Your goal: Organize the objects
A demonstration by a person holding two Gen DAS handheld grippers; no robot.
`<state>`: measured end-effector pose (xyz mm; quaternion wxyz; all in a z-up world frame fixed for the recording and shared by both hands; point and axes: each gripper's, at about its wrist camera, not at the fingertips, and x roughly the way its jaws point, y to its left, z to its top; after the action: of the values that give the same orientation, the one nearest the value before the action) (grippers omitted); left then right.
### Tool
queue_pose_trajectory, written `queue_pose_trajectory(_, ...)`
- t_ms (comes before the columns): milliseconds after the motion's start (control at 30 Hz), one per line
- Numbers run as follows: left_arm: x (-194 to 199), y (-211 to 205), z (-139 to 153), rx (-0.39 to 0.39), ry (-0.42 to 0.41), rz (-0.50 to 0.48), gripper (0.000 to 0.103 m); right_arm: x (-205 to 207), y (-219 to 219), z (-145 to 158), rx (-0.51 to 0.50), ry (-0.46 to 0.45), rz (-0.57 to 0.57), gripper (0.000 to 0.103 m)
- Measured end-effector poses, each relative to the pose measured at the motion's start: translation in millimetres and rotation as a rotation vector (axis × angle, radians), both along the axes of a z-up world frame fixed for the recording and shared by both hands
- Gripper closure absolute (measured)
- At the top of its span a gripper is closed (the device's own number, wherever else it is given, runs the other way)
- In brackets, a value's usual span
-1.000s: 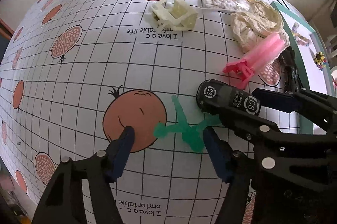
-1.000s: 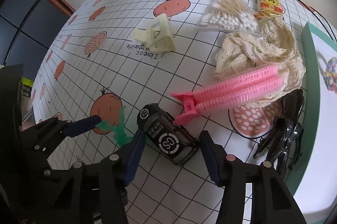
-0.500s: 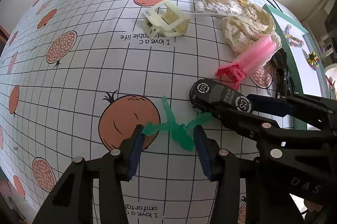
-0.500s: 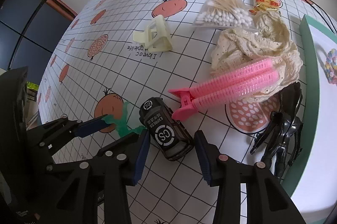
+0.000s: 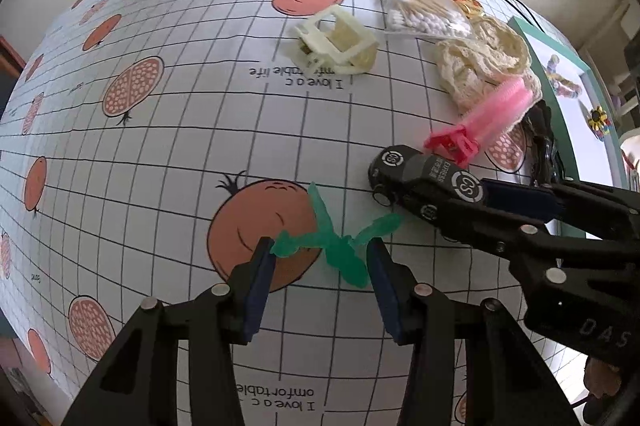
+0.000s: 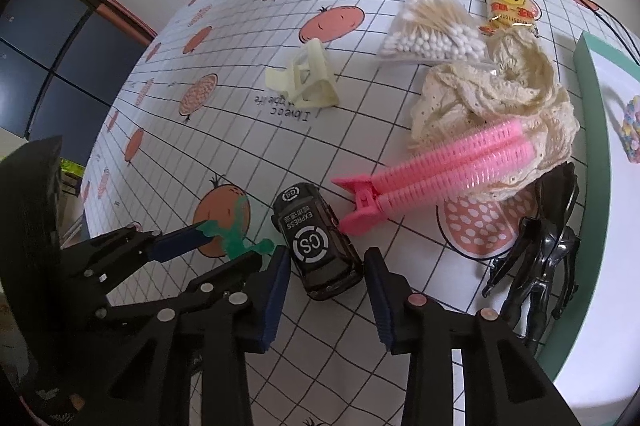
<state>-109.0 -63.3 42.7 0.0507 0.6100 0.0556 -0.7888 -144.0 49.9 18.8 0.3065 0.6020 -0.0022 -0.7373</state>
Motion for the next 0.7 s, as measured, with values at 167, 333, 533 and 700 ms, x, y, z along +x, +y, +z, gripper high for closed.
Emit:
queue_pose_trajectory(167,-4.1,-4.2,0.3,-0.005,0.001,0.017,0.054,-0.1,1.3,1.7,-0.007,0.003,-0.001,0.063)
queue_pose_trajectory(333,-7.3,-11.4,2.8,-0.009,0.014,0.048,0.054,-1.0,5.1,10.4,-0.031,0.020,-0.016,0.063)
queue_pose_trajectory(533,-12.0,-18.2,4.1,-0.011,0.022,0.072,0.054,-1.4,7.2,14.4,-0.036,0.029,-0.021,0.064)
queue_pose_trajectory(700,-16.5,-22.1,5.4,-0.013,0.029,0.084,0.054,-1.2,8.5,19.6,-0.044,0.042,-0.017,0.065)
